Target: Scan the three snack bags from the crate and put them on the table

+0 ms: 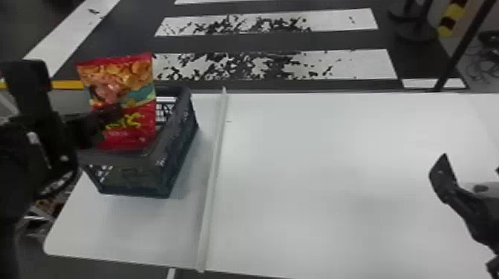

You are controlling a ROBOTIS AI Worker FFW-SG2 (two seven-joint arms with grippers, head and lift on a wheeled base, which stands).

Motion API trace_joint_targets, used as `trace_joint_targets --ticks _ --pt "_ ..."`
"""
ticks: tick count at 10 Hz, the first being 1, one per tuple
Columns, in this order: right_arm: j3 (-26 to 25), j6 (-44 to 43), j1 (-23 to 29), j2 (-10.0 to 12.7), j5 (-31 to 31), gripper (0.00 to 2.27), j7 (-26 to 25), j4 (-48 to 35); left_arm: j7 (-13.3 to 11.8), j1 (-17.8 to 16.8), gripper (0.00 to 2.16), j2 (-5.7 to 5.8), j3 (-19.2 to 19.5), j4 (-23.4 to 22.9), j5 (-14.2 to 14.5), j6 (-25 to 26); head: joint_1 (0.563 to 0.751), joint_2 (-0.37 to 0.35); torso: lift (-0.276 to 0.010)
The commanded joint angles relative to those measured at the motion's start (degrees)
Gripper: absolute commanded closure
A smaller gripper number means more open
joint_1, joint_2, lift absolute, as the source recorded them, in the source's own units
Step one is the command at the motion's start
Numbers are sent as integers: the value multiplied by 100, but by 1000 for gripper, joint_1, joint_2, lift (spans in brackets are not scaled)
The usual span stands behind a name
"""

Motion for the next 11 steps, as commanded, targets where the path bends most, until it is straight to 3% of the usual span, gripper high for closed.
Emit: trace_joint_targets --ticks 1,3,4,6,8,9,10,11 --pt "15 11 11 15 2 16 0 -34 -4 218 1885 -28 42 -363 -19 -95 695 132 -94" --pt "41 -7 46 32 -7 16 0 -43 14 525 1885 -124 139 -609 -63 -411 695 134 -94" --pt "50 -24 63 32 -7 16 0 -43 5 657 1889 -168 130 -609 -265 -710 695 137 -94" --pt "76 -59 81 59 28 16 0 -34 -21 991 1889 -212 139 -380 -353 -1624 695 148 -94" --pt "94 -59 72 120 90 16 0 -34 -206 1132 1889 -318 103 182 -274 -3083 695 159 -94" --pt "94 -59 55 138 107 16 0 -34 -443 1228 1889 -450 77 472 -265 -4243 695 155 -94" --pt "94 -24 37 138 116 16 0 -26 -505 1246 1889 -467 -11 578 -274 -4524 695 148 -94" --pt "67 11 11 138 116 16 0 -34 -478 1185 1889 -467 -64 551 -265 -4401 695 135 -94"
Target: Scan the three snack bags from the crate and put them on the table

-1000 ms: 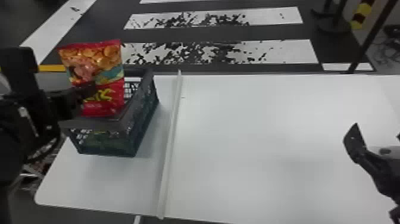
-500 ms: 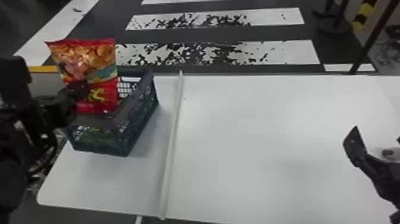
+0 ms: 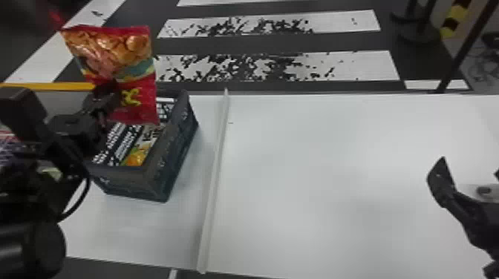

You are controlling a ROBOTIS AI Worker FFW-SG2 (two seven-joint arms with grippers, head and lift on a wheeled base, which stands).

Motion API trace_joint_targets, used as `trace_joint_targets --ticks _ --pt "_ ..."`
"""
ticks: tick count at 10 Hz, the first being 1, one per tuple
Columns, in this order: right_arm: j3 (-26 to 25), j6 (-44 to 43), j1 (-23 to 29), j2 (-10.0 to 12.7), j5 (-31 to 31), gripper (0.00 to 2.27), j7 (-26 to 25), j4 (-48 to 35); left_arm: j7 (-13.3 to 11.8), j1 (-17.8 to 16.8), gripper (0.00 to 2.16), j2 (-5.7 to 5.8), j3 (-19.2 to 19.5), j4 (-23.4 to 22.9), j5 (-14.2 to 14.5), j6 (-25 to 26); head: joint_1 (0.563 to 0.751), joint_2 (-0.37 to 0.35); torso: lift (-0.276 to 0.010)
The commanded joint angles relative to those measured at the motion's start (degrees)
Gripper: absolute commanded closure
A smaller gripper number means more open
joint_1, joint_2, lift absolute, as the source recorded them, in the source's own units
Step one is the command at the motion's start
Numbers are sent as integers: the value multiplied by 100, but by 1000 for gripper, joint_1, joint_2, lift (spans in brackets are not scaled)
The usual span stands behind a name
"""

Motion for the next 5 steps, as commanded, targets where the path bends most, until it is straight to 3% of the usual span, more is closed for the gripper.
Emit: trace_joint_targets --ticks 1,2,4,5 --pt "-30 110 -59 0 -7 16 0 -15 9 -106 1889 -3 -46 -216 119 505 695 126 -94" --pt "-39 163 -94 0 -7 16 0 -15 -44 -106 1885 -38 -46 -489 338 944 695 117 -94" --pt "-39 286 -208 0 -16 16 0 37 -421 -114 1889 -241 -108 -902 997 1893 695 90 -94" --pt "-39 321 -261 0 -25 16 0 55 -509 -114 1889 -372 -319 -1148 1041 2315 695 51 -94"
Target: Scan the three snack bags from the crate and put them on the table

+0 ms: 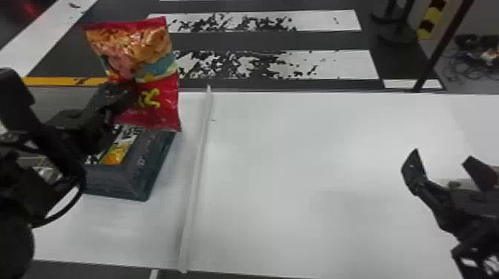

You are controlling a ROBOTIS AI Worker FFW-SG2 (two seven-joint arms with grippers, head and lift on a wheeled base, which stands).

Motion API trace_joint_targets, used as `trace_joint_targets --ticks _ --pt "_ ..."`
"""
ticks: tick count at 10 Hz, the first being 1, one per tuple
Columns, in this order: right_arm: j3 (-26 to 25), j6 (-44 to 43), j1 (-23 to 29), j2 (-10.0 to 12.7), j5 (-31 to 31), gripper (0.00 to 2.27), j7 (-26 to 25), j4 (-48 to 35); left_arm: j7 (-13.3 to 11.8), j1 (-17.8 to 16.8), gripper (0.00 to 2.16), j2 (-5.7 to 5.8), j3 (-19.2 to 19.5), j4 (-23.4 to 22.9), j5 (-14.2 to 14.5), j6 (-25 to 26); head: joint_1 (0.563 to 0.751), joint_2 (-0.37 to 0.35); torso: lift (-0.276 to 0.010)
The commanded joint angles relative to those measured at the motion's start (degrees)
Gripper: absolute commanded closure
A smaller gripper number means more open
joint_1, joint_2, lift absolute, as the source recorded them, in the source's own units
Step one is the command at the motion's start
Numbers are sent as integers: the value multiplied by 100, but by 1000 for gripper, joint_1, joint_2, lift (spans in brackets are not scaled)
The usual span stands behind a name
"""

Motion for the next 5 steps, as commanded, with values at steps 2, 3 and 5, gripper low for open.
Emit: trace_joint_targets --ticks 2,3,5 --pt "0 25 -113 0 -17 16 0 75 -197 7 1889 -273 -667 -323 4 710 695 -36 -94" --pt "0 42 -140 -9 -26 16 0 84 -372 16 1889 -361 -957 -315 -40 762 695 -62 -94" --pt "-26 60 -175 -9 -44 16 0 84 -838 24 1889 -387 -1625 -148 -409 798 695 -159 -94"
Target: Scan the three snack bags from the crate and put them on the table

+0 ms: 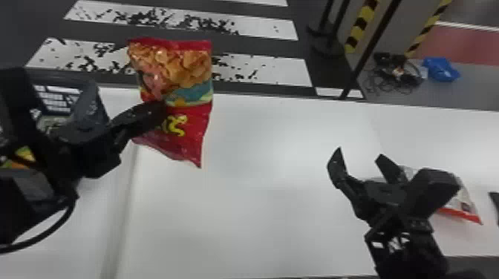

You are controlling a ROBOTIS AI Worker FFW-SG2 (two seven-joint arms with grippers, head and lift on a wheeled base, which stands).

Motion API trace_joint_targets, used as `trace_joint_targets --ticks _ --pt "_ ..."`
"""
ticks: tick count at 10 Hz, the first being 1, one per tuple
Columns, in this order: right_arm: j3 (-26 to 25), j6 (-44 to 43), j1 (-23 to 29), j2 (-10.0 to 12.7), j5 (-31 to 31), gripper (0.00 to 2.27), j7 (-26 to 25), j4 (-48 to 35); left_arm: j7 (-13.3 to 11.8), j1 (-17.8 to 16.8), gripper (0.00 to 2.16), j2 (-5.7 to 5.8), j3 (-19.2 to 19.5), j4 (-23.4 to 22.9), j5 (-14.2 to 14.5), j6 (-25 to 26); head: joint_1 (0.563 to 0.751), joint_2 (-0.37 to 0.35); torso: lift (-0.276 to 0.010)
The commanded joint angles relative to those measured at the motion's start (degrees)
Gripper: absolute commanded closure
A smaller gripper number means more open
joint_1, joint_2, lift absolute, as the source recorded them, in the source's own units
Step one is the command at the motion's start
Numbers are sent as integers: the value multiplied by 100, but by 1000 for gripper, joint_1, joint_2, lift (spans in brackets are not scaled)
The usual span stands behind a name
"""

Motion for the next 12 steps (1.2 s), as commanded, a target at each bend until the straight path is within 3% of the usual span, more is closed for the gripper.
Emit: trace_joint_targets --ticks 1,3,4,6,8,10,12 --pt "-43 1 -29 -9 -32 12 0 -18 -313 2 1889 71 -560 329 -117 4 695 -205 -94" --pt "-122 1 -64 -27 -111 12 0 -71 -436 -42 1889 114 -1562 945 -671 4 695 -287 -94" --pt "-166 36 -90 -27 -164 12 0 -88 -454 -174 1889 114 -2010 1411 -741 -31 695 -339 -94" --pt "-254 54 -81 -35 -252 12 9 -150 -542 -560 1885 27 -2810 2175 -1137 -242 695 -350 -94" --pt "-360 54 -73 -35 -401 12 9 -255 -515 -894 1885 -261 -3196 2764 -1383 -295 695 -350 -94" --pt "-421 71 -55 -27 -498 12 88 -352 -436 -1202 1882 -261 -3425 3353 -1559 -348 695 -350 -94" --pt "-448 71 -46 -27 -603 12 149 -378 -322 -1404 1878 -261 -3513 3942 -1646 -822 695 -350 -94"
